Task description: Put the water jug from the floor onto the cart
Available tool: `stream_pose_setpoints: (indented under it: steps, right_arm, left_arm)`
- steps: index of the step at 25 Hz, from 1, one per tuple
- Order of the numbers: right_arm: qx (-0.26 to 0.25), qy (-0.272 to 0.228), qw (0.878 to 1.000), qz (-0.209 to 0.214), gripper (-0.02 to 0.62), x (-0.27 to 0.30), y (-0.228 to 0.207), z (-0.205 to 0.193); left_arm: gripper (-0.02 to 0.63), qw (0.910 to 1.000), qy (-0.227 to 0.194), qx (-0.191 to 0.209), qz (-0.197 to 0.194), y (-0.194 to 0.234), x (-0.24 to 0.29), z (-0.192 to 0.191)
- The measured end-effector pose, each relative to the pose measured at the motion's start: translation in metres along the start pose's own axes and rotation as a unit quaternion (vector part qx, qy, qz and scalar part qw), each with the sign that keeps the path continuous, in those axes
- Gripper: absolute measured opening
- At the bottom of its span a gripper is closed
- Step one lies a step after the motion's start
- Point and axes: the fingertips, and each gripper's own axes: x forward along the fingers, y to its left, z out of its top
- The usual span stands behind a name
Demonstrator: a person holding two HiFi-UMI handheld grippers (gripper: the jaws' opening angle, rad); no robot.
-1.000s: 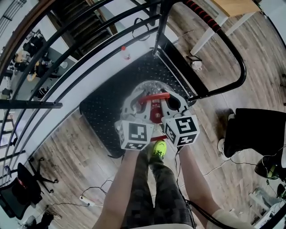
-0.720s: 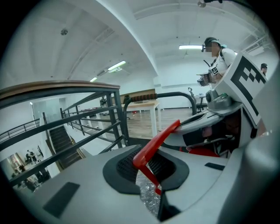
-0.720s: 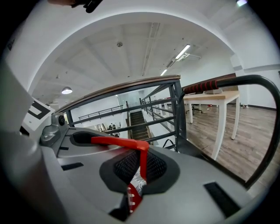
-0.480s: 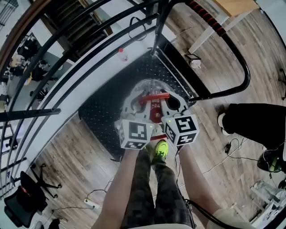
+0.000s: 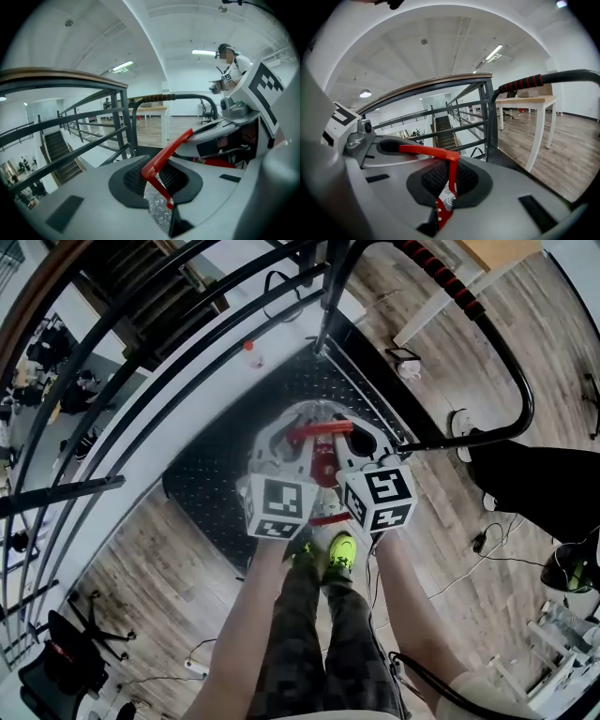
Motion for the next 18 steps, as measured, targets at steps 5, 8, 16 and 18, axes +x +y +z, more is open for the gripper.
stream_pose_setpoints:
  steps: [5, 8, 16, 18]
  right_arm:
    - [-0.027, 0.007, 1.0, 0.009, 0.021, 0.021, 0.003, 0.006]
    - [-0.043, 0.014, 0.999, 0.017, 0.021, 0.03, 0.004, 0.007]
    - [-0.087, 0.058, 0.993, 0.051, 0.023, 0.048, 0.001, 0.009]
    - [-0.088, 0.063, 0.993, 0.052, 0.023, 0.049, 0.0, 0.01]
  left_arm:
    - [0.054, 1.0, -0.006, -0.002, -0.001, 0.018, 0.01, -0.002]
    - [0.061, 0.9999, -0.008, 0.005, -0.009, 0.023, 0.014, -0.005]
    - [0.097, 0.999, -0.021, 0.002, -0.04, 0.022, 0.013, -0.003]
    - [0.107, 0.9989, -0.022, -0.002, -0.042, 0.022, 0.011, -0.003]
